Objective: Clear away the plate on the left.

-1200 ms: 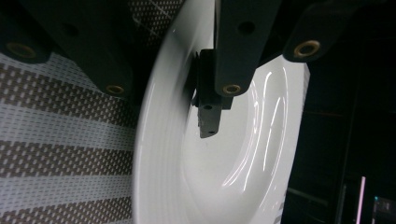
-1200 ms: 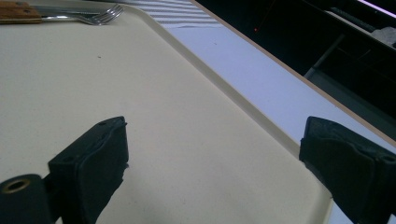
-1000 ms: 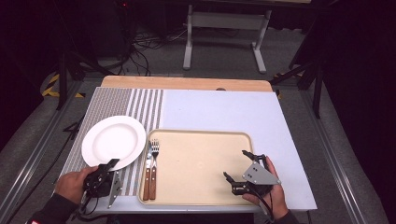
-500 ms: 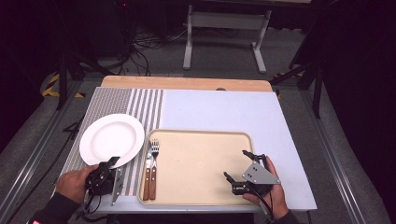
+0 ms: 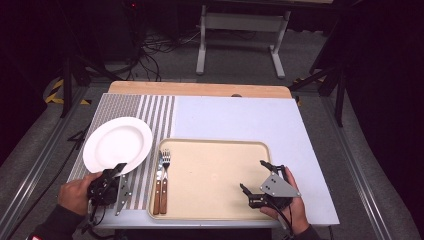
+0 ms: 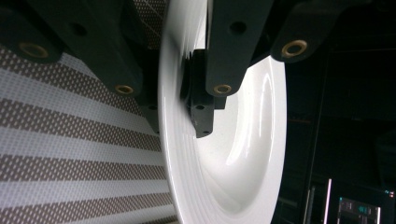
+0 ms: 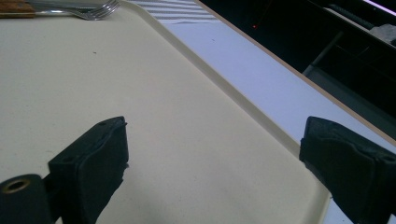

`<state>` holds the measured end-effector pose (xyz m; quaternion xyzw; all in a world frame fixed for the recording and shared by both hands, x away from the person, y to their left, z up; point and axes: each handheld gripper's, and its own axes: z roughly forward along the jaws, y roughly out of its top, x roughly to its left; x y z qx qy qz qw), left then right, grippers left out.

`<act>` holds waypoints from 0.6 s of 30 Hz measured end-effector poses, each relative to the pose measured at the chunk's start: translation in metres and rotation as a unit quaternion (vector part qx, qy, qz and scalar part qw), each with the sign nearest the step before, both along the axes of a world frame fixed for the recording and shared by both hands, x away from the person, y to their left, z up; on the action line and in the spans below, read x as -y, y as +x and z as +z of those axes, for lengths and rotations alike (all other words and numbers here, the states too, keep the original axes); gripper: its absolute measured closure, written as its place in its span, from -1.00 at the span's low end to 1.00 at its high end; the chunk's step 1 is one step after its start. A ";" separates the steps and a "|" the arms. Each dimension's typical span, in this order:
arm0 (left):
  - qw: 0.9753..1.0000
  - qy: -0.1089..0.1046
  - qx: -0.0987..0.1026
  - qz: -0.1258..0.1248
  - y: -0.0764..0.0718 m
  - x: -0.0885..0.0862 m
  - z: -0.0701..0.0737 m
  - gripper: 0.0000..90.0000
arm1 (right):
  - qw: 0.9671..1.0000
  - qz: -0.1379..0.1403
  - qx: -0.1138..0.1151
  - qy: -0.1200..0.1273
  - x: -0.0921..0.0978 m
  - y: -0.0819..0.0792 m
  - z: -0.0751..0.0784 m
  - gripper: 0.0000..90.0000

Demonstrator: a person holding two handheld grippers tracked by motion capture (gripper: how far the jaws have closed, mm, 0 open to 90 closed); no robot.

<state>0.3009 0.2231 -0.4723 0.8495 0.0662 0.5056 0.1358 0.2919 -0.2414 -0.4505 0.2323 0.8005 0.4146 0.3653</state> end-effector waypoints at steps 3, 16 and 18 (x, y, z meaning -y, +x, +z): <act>1.000 0.001 0.006 -0.002 0.000 0.004 0.005 0.82 | 1.000 -0.001 -0.001 0.002 0.000 0.000 0.000 -0.81; 0.999 -0.011 0.006 -0.030 0.008 0.030 0.020 0.81 | 1.000 -0.004 -0.002 0.007 0.002 0.002 0.000 -0.81; 0.999 -0.008 0.009 -0.035 0.009 0.035 0.021 0.81 | 1.000 -0.006 -0.003 0.009 0.003 0.002 0.000 -0.81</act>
